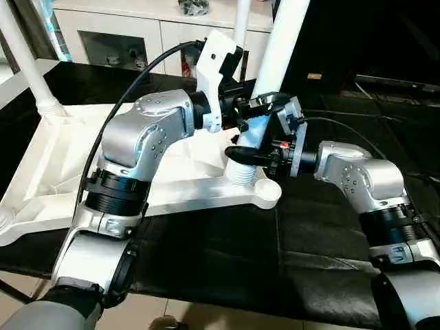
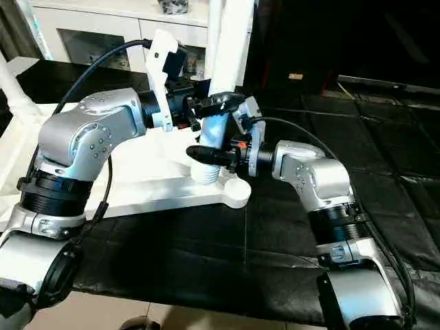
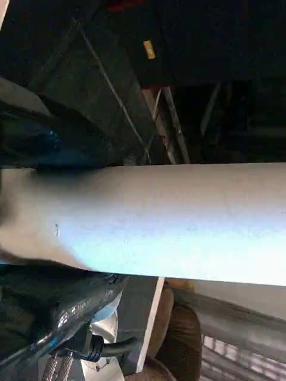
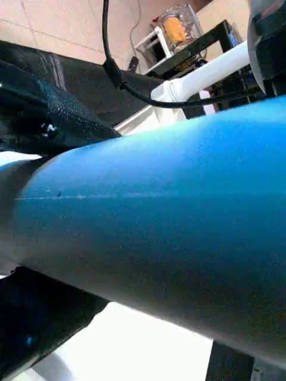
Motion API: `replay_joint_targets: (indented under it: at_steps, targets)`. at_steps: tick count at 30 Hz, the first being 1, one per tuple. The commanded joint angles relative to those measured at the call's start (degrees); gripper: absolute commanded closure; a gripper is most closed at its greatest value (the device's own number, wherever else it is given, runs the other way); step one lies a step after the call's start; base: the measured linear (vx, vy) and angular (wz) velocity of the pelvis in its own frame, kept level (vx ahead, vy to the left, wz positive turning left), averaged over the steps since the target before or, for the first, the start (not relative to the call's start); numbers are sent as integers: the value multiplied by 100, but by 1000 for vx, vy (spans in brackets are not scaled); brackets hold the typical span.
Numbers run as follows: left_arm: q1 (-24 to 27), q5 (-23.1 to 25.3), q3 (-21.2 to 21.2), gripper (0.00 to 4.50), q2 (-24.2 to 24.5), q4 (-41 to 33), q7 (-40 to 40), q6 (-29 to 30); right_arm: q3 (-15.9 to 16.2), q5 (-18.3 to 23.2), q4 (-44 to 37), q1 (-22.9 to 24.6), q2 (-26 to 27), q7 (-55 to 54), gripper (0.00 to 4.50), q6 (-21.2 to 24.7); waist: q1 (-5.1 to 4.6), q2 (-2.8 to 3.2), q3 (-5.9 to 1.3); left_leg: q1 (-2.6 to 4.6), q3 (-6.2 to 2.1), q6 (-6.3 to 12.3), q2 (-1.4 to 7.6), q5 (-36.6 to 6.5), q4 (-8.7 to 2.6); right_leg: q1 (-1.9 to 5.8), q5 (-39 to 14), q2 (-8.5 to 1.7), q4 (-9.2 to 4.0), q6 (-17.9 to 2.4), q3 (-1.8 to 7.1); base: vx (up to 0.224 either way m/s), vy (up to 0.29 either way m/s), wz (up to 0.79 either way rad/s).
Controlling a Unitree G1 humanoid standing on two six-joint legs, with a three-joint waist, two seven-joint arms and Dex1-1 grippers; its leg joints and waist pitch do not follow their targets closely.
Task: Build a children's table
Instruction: Insert table leg to table base
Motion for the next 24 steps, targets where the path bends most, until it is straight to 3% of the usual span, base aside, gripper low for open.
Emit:
replay_joint_targets:
  at_steps: [1, 19, 20, 24]
  targets:
    - [1, -51, -42, 266, -22, -192, -70, 67, -21, 29, -16, -50, -34, -8, 245, 8, -8, 49, -470, 103, -21, -134, 110, -903, -365, 354, -656, -409, -380, -1172, 251, 0, 0, 0]
    - [-51, -127, 66, 266, -25, -229, -72, 30, -49, 28, -71, 49, -21, 77, 254, -44, -6, 32, -473, 101, -18, -114, 109, -847, -359, 356, -599, -407, -374, -1177, 253, 0, 0, 0]
    - [-40, -179, 68, 210, -17, -281, -117, 80, -49, 29, -78, 54, -22, 78, 255, -46, -5, 34, -475, 100, -19, -110, 110, -833, -358, 360, -576, -410, -371, -1182, 253, 0, 0, 0]
    - [41, -683, 189, 175, -84, -643, -327, 517, -51, 24, -97, 87, -16, 72, 255, -60, -5, 28, -468, 100, -12, -98, 114, -845, -356, 352, -588, -413, -364, -1270, 250, 0, 0, 0]
